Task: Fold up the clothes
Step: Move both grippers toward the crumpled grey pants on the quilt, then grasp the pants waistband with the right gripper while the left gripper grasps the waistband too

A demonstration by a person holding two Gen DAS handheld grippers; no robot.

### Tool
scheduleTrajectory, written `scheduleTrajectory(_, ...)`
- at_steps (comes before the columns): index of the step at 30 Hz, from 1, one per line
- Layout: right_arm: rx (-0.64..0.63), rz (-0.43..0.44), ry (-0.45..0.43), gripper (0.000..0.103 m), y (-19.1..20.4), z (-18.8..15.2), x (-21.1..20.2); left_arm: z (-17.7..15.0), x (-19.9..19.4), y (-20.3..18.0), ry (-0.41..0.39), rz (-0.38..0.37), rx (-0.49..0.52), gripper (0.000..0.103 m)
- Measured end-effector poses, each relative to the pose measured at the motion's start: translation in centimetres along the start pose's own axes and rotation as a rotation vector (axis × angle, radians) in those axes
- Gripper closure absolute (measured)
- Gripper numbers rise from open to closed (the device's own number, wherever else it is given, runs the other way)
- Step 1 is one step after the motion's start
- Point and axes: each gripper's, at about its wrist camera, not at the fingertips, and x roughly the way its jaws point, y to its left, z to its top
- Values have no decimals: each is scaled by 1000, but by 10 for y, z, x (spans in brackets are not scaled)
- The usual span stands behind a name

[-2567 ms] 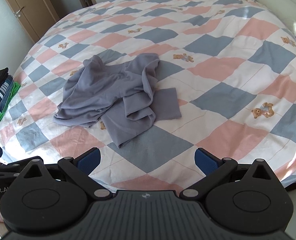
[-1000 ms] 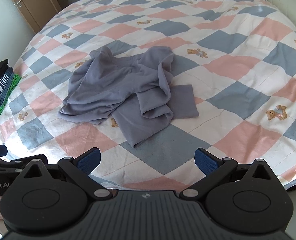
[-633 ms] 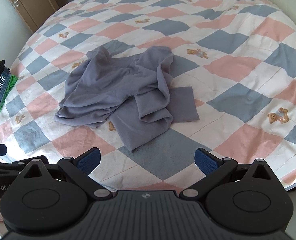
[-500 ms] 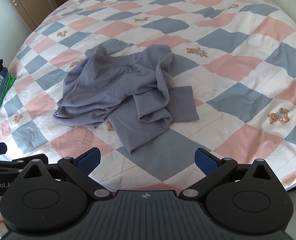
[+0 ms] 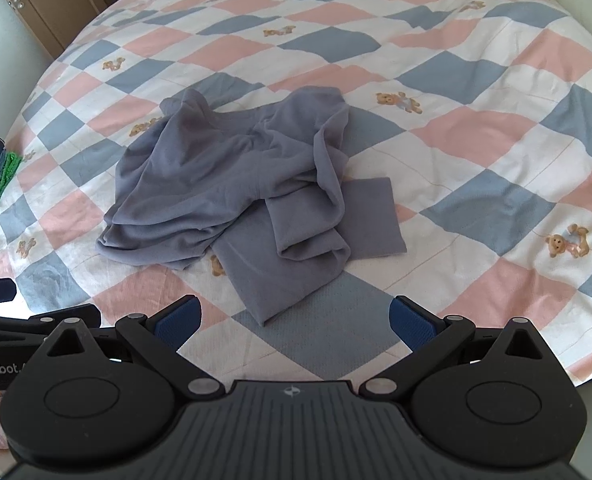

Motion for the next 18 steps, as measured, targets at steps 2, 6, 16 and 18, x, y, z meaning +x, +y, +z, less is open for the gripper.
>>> scheduleTrajectory(2,0,-5,6,0,2,5,4,6,3,3,4,-5,6,1)
scheduleTrajectory(6,3,-17,12,0,6,16,10,20,9,8,12,-8,18,1)
scheduleTrajectory(16,44,-37,34,0,16,40,21,50,22,26,30,-27,46,1)
scheduleTrajectory(18,53,-41,40,0,19,44,24,55,25,31,35,-32,51,1)
